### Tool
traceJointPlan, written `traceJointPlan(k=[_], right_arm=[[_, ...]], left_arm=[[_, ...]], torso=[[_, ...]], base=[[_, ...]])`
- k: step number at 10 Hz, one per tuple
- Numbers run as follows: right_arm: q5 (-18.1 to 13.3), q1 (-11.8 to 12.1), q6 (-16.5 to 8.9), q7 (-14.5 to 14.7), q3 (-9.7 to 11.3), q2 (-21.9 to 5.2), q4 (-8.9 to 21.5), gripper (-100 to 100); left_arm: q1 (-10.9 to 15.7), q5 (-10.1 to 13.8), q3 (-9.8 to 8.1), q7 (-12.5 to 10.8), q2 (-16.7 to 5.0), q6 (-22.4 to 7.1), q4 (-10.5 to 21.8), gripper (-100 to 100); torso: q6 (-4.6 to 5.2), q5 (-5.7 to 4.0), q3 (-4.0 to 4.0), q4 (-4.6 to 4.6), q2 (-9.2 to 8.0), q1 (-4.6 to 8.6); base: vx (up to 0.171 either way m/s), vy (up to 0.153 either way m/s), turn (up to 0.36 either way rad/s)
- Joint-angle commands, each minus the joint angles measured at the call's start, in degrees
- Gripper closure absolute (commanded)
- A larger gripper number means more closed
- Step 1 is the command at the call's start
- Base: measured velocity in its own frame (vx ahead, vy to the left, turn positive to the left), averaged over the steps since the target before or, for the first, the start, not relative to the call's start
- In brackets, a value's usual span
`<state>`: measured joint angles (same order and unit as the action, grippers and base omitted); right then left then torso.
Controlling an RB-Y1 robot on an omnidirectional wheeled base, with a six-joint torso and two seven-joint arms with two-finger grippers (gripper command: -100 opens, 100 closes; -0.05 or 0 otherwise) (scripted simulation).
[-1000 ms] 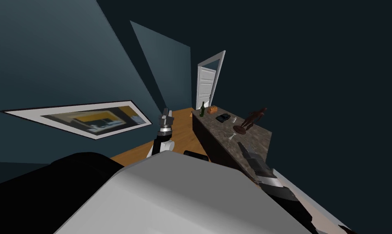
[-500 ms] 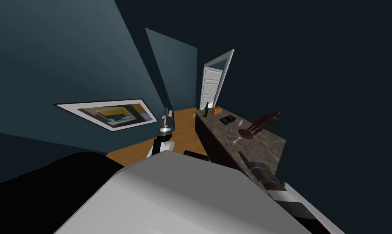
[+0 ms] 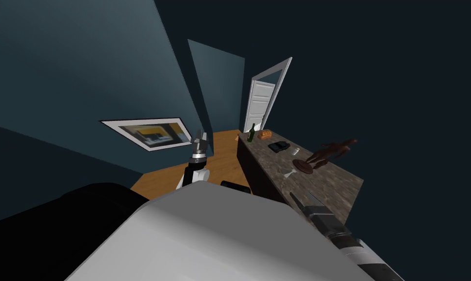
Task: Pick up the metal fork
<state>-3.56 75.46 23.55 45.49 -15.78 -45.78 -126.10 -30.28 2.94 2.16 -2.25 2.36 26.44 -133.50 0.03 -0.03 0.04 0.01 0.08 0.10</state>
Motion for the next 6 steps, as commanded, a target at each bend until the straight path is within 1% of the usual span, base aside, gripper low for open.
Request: traceJointPlan(k=[1,2,3,4,5,6], right_arm=[[-0.39,2.86,-0.1,2.86,-1.37,-2.86,1.43,-100],[-0.39,3.99,-0.1,3.75,-1.37,-4.15,1.43,-100],[-0.77,6.48,-0.16,5.66,-2.58,-6.21,2.6,-100],[-0.77,7.07,-0.16,6.61,-2.58,-7.31,2.6,-100],[-1.14,9.24,-0.23,8.27,-3.81,-9.74,3.83,-100],[-1.14,10.06,-0.23,9.39,-3.81,-10.44,3.83,-100]], left_arm=[[0.0,0.0,0.0,0.0,0.0,0.0,0.0,0],[0.01,0.0,0.0,0.0,0.0,0.0,0.0,0],[0.0,0.0,0.0,0.0,0.0,0.0,0.0,0],[0.01,0.0,0.0,0.0,0.0,0.0,0.0,0],[0.0,0.0,0.0,0.0,0.0,0.0,0.0,0],[0.0,0.0,0.0,0.0,0.0,0.0,0.0,0]], torso=[[0.0,0.0,0.0,0.0,0.0,0.0],[-0.04,0.01,0.01,0.01,0.01,-0.01],[0.0,0.01,0.01,0.0,0.02,0.0],[-0.04,0.0,0.03,0.01,0.04,0.01],[0.01,0.0,0.02,0.01,0.04,0.01],[-0.04,0.0,0.03,0.01,0.05,0.01]], base=[[0.006,-0.012,0.228],[0.006,-0.017,0.112],[0.01,-0.015,0.221],[0.009,-0.02,0.117],[0.01,-0.018,0.215],[0.011,-0.023,0.124]])
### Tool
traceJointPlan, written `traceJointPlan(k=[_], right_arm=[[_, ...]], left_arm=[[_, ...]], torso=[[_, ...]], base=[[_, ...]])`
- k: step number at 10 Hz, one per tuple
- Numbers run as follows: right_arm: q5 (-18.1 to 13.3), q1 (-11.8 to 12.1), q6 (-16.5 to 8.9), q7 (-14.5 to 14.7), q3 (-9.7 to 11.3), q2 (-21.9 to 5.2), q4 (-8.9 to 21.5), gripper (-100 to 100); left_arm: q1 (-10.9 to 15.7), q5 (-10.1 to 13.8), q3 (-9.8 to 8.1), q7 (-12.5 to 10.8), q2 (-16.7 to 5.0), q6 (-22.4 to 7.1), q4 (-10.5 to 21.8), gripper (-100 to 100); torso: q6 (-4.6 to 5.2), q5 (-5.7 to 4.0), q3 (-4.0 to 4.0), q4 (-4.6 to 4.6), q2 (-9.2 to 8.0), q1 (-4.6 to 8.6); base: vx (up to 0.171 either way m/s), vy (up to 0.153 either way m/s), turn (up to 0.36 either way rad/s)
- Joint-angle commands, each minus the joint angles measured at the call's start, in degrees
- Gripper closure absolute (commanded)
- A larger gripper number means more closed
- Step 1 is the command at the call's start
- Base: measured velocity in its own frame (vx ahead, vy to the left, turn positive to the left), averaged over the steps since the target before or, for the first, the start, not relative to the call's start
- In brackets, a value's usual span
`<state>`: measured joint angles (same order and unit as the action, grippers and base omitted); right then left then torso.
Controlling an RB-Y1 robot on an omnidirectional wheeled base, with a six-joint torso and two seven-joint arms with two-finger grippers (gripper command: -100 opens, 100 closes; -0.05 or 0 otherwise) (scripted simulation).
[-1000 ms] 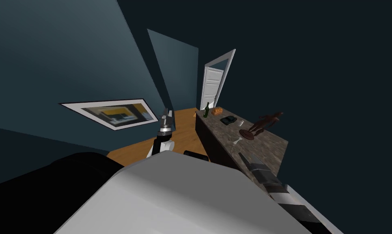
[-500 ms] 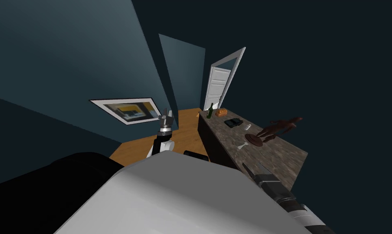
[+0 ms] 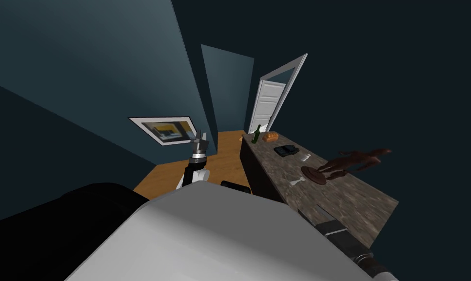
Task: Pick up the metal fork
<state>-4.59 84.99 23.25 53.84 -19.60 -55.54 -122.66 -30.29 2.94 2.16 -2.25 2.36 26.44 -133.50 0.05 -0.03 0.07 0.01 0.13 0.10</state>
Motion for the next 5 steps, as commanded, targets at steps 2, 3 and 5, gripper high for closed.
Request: traceJointPlan(k=[2,3,5], right_arm=[[-0.48,3.42,-0.01,3.73,-1.22,-3.79,1.66,-100],[-0.84,5.52,-0.09,5.72,-2.47,-6.02,2.95,-100],[-1.2,8.3,-0.18,8.57,-3.72,-8.91,4.27,-100]], left_arm=[[0.01,0.0,0.0,0.0,0.0,0.0,0.0,0],[0.0,0.0,0.0,0.0,0.0,0.0,0.0,0],[0.0,0.0,0.0,0.0,0.0,0.0,0.0,0]], torso=[[-0.04,0.0,0.0,0.0,0.0,0.02],[0.0,0.0,0.0,0.0,0.0,0.0],[0.01,0.0,0.02,0.0,0.03,0.0]], base=[[0.009,-0.021,0.148],[0.015,-0.021,0.239],[0.015,-0.021,0.144]])
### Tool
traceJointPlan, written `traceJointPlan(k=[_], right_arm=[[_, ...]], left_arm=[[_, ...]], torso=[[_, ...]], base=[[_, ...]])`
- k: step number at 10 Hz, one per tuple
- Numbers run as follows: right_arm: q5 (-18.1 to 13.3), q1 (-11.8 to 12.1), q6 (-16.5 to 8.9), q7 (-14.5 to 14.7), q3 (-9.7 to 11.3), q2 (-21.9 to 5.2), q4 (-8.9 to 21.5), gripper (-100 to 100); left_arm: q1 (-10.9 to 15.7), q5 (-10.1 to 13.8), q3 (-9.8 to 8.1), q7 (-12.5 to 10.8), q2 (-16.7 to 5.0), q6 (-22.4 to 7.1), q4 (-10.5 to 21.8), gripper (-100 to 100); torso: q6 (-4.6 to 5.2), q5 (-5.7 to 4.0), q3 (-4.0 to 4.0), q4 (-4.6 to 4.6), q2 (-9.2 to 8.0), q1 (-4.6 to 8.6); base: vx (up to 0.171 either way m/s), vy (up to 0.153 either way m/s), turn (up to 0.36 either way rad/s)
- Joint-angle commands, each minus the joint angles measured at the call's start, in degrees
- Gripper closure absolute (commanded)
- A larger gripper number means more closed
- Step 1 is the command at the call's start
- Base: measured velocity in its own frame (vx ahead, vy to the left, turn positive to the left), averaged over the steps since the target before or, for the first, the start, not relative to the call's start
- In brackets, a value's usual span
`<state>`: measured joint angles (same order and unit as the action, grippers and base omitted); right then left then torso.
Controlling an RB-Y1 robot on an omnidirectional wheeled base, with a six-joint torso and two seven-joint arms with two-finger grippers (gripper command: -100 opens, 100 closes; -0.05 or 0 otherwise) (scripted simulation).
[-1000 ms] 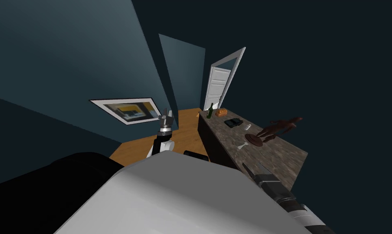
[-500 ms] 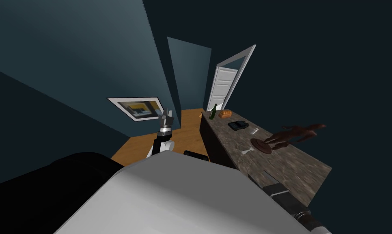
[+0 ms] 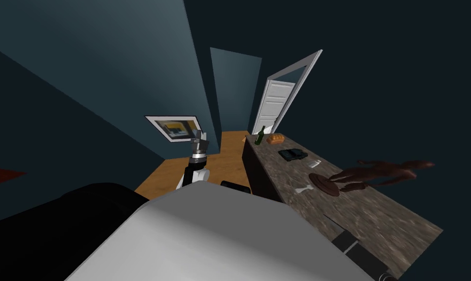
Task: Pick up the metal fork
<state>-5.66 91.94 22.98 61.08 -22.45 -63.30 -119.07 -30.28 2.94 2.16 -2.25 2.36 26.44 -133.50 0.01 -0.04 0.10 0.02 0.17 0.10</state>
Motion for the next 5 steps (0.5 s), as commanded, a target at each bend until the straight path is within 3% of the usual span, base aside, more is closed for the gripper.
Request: traceJointPlan(k=[1,2,3,4,5], right_arm=[[-0.13,1.9,0.09,1.57,-0.87,-2.08,0.67,-100],[-0.48,4.3,0.0,3.94,-2.12,-4.14,2.0,-100],[-0.48,4.42,0.0,3.95,-2.12,-5.0,2.0,-100],[-0.83,6.8,-0.09,6.2,-3.36,-7.1,3.33,-100],[-0.83,6.8,-0.09,6.2,-3.36,-7.86,3.33,-100]], left_arm=[[0.0,0.0,0.0,0.0,0.0,0.0,0.0,0],[-0.01,0.0,0.0,0.0,0.0,0.0,0.0,0],[0.0,0.0,0.0,0.0,0.0,0.0,0.0,0],[-0.01,0.0,0.0,0.0,0.0,0.0,0.0,0],[0.0,0.0,0.0,0.0,0.0,0.0,0.0,0]], torso=[[0.0,0.0,0.0,0.0,0.0,0.0],[0.04,0.0,-0.01,-0.01,-0.01,-0.01],[0.01,0.0,0.01,0.0,0.01,0.01],[0.05,-0.01,-0.01,-0.01,-0.01,-0.01],[0.03,0.0,0.0,0.0,0.0,0.0]], base=[[0.013,-0.021,0.116],[0.016,-0.022,0.179],[0.012,-0.022,0.105],[0.015,-0.023,0.132],[0.012,-0.022,0.105]])
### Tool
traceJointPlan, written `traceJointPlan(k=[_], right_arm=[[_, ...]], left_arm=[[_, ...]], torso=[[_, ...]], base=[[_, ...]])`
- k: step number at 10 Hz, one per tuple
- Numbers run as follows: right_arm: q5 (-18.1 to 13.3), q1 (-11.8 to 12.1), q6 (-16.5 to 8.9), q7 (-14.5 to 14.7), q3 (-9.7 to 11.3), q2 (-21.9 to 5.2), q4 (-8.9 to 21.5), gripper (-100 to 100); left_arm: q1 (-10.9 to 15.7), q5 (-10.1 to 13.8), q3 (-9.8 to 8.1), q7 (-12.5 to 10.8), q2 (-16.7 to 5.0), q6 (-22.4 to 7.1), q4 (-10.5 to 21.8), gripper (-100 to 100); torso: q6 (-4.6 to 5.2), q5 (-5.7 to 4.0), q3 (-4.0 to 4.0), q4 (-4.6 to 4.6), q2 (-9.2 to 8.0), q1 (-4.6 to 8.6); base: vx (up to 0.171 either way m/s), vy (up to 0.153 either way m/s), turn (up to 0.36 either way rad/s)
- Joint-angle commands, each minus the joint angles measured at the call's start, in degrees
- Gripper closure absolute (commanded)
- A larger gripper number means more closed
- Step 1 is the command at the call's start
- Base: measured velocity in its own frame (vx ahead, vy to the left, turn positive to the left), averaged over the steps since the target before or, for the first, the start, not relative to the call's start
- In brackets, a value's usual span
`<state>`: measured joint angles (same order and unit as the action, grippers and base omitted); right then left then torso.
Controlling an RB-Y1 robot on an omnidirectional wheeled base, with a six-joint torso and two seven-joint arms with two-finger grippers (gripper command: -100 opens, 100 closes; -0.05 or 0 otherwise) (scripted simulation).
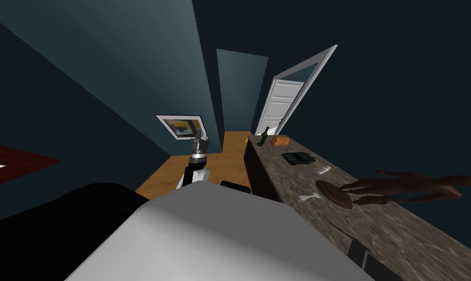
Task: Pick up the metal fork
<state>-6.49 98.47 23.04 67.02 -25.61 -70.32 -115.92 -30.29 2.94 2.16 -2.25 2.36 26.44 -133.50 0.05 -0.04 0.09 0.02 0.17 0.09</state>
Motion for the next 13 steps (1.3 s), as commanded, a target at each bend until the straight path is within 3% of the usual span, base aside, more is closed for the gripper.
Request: traceJointPlan(k=[1,4,6,9,12,13], right_arm=[[-0.32,2.51,-0.25,2.38,-1.44,-2.86,1.51,-100],[-0.64,4.59,-0.34,4.36,-2.66,-6.34,2.82,-100],[-1.24,8.26,-0.53,7.9,-4.98,-10.4,5.4,-100],[-1.51,9.91,-0.63,9.46,-6.09,-13.88,6.65,-100],[-2.23,13.88,-0.9,13.33,-9.06,-19.65,10.08,-100],[-2.23,13.88,-0.9,13.33,-9.06,-20.11,10.08,-100]], left_arm=[[0.0,0.0,0.0,0.0,0.0,0.0,0.0,0],[0.0,0.0,0.0,0.0,0.0,0.0,0.0,0],[0.0,0.0,0.0,0.0,0.0,0.0,0.0,0],[0.0,0.0,0.0,0.0,0.0,0.0,0.0,0],[0.0,0.0,0.0,0.0,0.0,0.0,0.0,0],[0.0,0.0,0.0,0.0,0.0,0.0,0.0,0]], torso=[[0.0,0.0,0.0,0.0,0.0,0.0],[-0.02,-0.01,0.02,0.01,0.02,0.03],[-0.02,0.0,0.02,0.01,0.04,0.01],[0.0,-0.01,0.04,0.01,0.07,0.03],[0.0,0.0,0.05,0.02,0.08,0.03],[0.0,-0.02,0.06,0.02,0.1,0.08]], base=[[0.02,-0.022,0.205],[0.014,-0.027,0.117],[0.02,-0.034,0.193],[0.02,-0.03,0.087],[0.022,-0.034,0.16],[0.023,-0.043,0.054]])
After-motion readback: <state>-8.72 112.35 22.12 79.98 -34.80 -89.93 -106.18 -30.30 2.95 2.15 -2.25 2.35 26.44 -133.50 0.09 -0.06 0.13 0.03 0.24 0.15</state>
